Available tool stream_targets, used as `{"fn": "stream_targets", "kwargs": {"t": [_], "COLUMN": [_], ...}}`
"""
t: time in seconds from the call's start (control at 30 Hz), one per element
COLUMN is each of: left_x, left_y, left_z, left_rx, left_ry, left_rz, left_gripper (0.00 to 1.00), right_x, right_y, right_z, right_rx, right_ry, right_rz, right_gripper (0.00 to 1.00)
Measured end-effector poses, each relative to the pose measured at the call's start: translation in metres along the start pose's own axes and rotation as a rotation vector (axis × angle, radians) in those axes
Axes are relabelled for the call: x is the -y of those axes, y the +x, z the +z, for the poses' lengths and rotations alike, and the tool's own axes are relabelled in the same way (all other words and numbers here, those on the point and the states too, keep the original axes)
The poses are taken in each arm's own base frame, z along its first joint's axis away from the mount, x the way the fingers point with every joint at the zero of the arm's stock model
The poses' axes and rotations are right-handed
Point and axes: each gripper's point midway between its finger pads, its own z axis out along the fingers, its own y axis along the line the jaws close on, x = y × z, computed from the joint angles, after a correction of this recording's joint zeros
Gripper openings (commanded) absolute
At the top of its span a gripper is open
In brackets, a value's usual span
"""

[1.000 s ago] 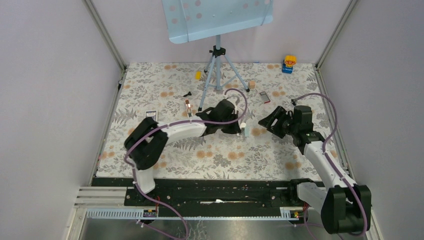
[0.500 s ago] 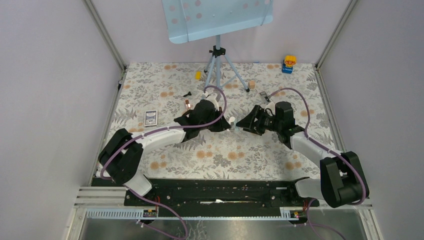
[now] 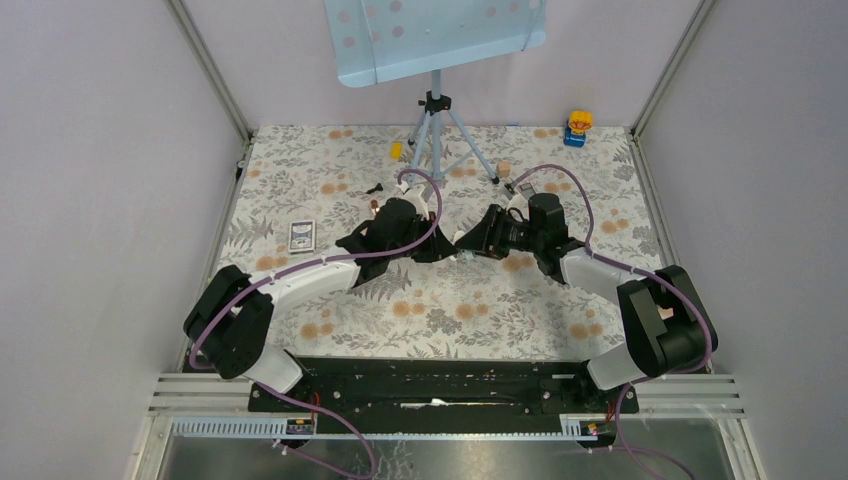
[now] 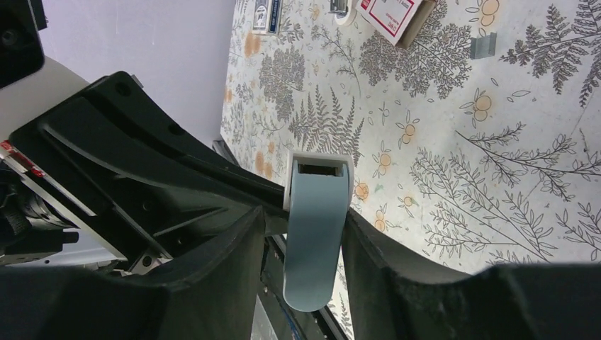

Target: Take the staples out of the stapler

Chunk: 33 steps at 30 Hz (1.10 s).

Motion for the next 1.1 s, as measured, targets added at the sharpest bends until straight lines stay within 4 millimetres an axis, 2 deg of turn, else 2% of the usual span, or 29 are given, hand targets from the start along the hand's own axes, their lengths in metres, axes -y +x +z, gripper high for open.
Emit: {"fn": "stream_targets", "kwargs": {"t": [0.13, 0.3, 0.53, 0.7, 0.8, 0.93, 1.1], "left_x": [-0.0012, -0.0015, -0.0053, -0.0095, -0.0101, -0.0101, -0.0101], "left_y": [0.0005, 0.0001, -0.0005, 0.0029, 0.0034, 0.0033, 0.0031], "left_z": [-0.0007, -0.0050, -0.0079, -0.0079, -0.0079, -0.0079, -0.0079], "left_rx": [-0.001, 0.003, 0.005, -0.001, -0.002, -0.002, -0.002], "left_ry": [-0.003, -0.003, -0.011, -0.020, -0.021, -0.021, -0.021], "left_rz": [0.000, 0.003, -0.002, -0.005, -0.006, -0.006, -0.006], "left_gripper": [0.00, 0.00, 0.00, 0.00, 0.00, 0.00, 0.00], "right_x": [-0.0014, -0.0020, 0.0005, 0.0006, 0.0006, 0.0014, 0.0044], "right_y": [-0.0021, -0.0034, -0.0054, -0.0051, -0.0047, -0.0041, 0.0008], "right_z": [0.0008, 0.0010, 0.0015, 0.0014, 0.0015, 0.0020, 0.0039], "right_rx": [0.009, 0.015, 0.027, 0.025, 0.023, 0.020, -0.006], "right_ry": [-0.003, -0.006, 0.006, 0.006, 0.005, 0.005, 0.000], "right_rz": [-0.009, -0.018, -0.025, -0.024, -0.023, -0.021, -0.009], "right_gripper": [0.56, 0.57, 0.47, 0.58, 0.59, 0.56, 0.47]}}
